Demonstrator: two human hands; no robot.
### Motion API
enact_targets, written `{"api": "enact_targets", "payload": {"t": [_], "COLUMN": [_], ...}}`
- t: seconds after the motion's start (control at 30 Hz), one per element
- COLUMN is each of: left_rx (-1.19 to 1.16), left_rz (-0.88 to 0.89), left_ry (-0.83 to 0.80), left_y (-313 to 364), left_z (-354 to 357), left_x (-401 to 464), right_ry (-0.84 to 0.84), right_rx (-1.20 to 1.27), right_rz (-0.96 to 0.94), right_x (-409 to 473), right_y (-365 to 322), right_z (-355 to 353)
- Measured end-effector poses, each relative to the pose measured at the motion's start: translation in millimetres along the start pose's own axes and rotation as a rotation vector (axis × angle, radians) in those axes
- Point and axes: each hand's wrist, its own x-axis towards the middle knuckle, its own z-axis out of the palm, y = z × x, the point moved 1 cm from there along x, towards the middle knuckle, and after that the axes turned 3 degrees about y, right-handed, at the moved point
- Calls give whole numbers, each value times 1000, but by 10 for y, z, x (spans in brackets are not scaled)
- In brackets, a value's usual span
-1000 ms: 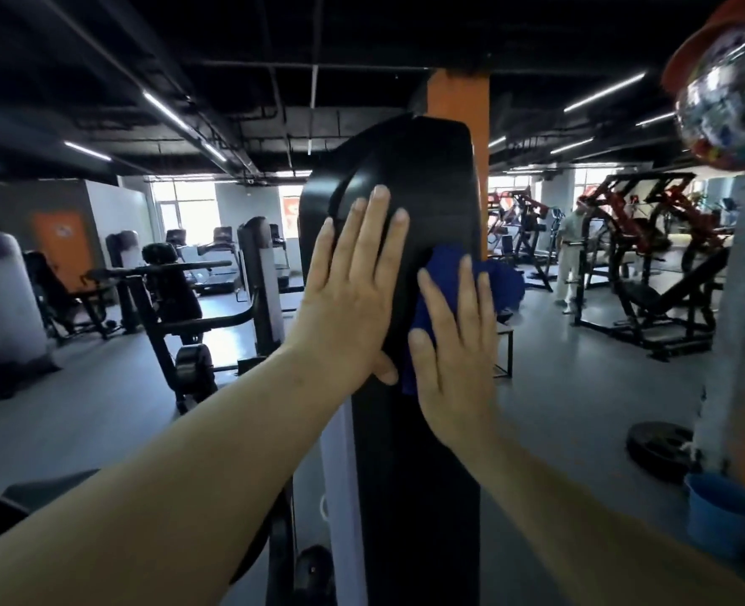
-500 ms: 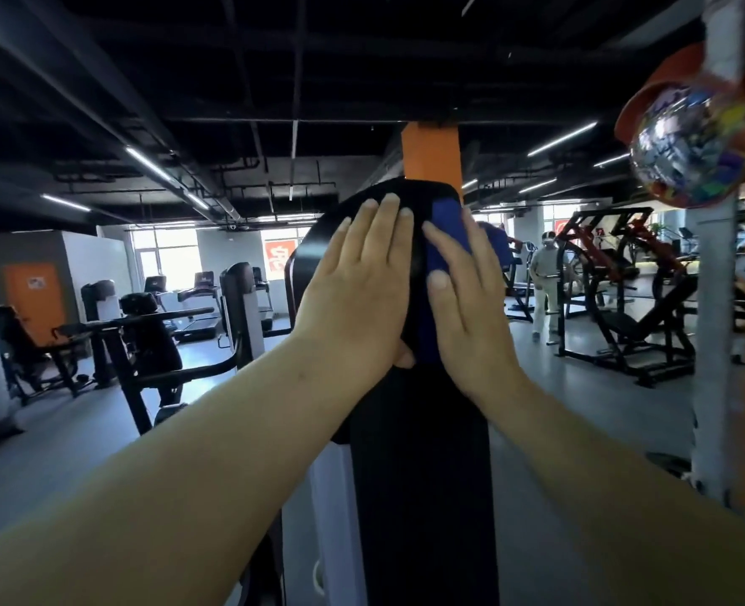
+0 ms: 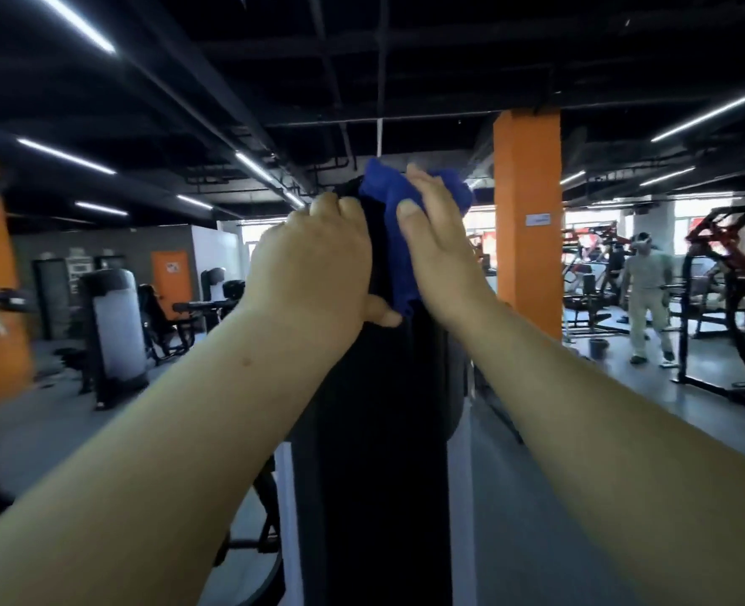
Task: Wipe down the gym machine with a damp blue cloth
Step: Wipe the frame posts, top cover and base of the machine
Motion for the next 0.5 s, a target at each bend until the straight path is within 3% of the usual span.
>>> {"api": "enact_targets", "payload": {"t": [0.07,0.13,0.3,0.37,0.5], "left_rx": [11,14,-57,-15,196], "left_rz": [-48,-112,-228,-233,-210], "left_ry": [-16,-35,-47,-73,-180], "left_y": [73,150,226,239,322], "left_z": [-23,-46,-176,-236,-288], "left_x": [-11,-1,90,143,231], "right_ry": [-53,-120,-86,-121,-204], "right_rx": [-115,-97,143,79,33], "right_rz": [-248,-367,-15,-17,-193], "right_x": [-108,-16,614,636,439], "right_y": [77,232,417,344,361], "right_z": [-19,-107,-222,-217,-290]}}
